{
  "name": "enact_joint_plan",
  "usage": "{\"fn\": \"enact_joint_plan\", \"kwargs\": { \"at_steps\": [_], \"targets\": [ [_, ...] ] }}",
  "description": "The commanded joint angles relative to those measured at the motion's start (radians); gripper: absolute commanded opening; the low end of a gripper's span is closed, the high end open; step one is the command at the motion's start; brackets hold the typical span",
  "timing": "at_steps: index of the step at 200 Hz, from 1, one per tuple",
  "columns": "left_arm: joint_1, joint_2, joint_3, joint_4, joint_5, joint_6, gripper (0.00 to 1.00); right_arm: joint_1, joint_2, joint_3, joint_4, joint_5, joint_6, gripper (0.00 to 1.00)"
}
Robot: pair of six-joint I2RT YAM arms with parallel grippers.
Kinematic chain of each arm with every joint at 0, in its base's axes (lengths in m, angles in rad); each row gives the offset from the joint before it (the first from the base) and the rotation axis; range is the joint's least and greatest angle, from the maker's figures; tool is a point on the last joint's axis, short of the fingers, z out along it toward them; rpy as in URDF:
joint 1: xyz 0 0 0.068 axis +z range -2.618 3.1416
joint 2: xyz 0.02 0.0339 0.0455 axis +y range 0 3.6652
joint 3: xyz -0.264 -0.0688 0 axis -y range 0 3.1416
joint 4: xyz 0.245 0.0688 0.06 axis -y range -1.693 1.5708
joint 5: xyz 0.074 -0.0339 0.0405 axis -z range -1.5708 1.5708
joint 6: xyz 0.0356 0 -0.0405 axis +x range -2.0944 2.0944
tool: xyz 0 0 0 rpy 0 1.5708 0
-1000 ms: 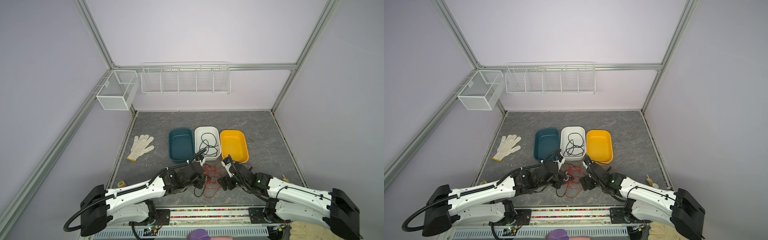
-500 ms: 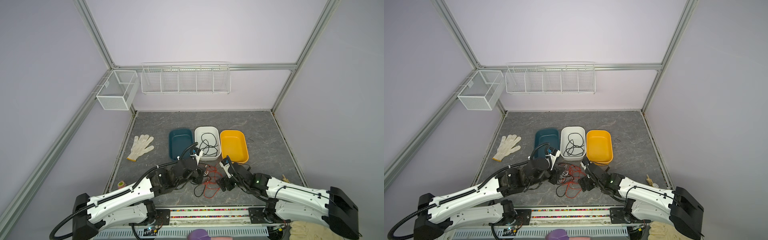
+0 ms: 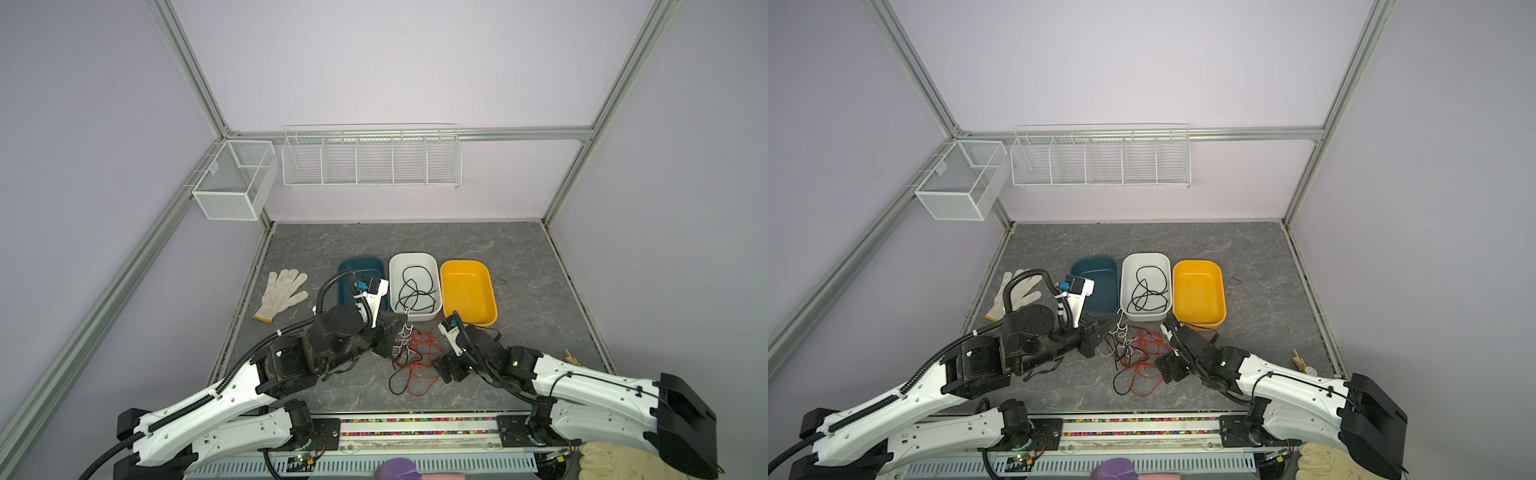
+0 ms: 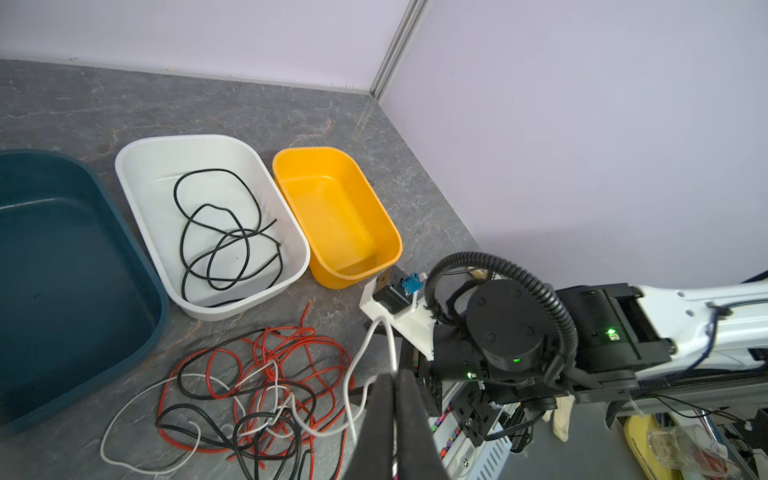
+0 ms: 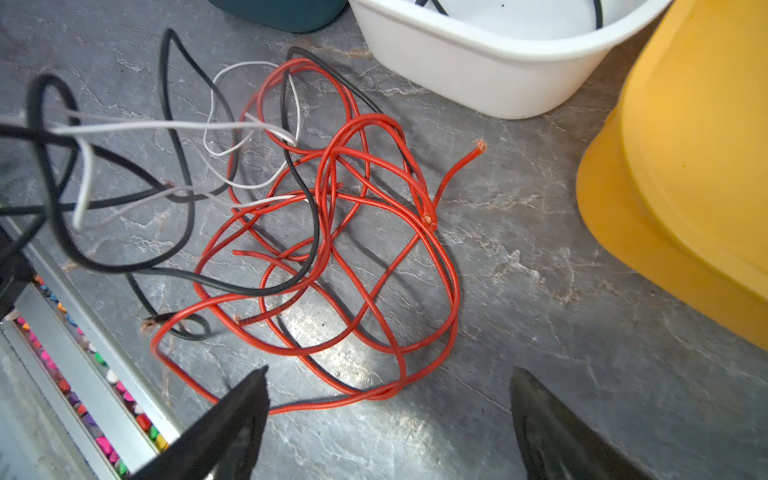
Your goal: Untangle the cables
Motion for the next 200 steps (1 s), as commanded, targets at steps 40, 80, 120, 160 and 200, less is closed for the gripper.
{"fn": "enact_joint_plan", "kwargs": {
  "at_steps": [40, 80, 120, 160, 200],
  "targets": [
    [-0.004, -0.009, 0.104, -0.014, -0.015, 0.013, 0.0, 0.012, -0.082, -0.016, 0.075, -0.069, -0.025, 0.92],
    [-0.005, 0.003, 0.072, 0.064, -0.015, 0.004, 0.0, 0.029, -0.184, -0.035, 0.219, -0.172, 0.055, 0.92],
    [-0.005, 0.015, 0.077, 0.136, -0.029, -0.002, 0.0, 0.086, -0.103, 0.02, 0.323, -0.149, 0.103, 0.96],
    [-0.005, 0.019, 0.078, 0.173, -0.039, -0.001, 0.0, 0.144, 0.023, 0.1, 0.362, -0.091, 0.166, 0.95],
    [-0.004, 0.006, 0.072, 0.185, -0.043, -0.008, 0.0, 0.163, 0.096, 0.117, 0.344, 0.043, 0.228, 0.69]
  ]
}}
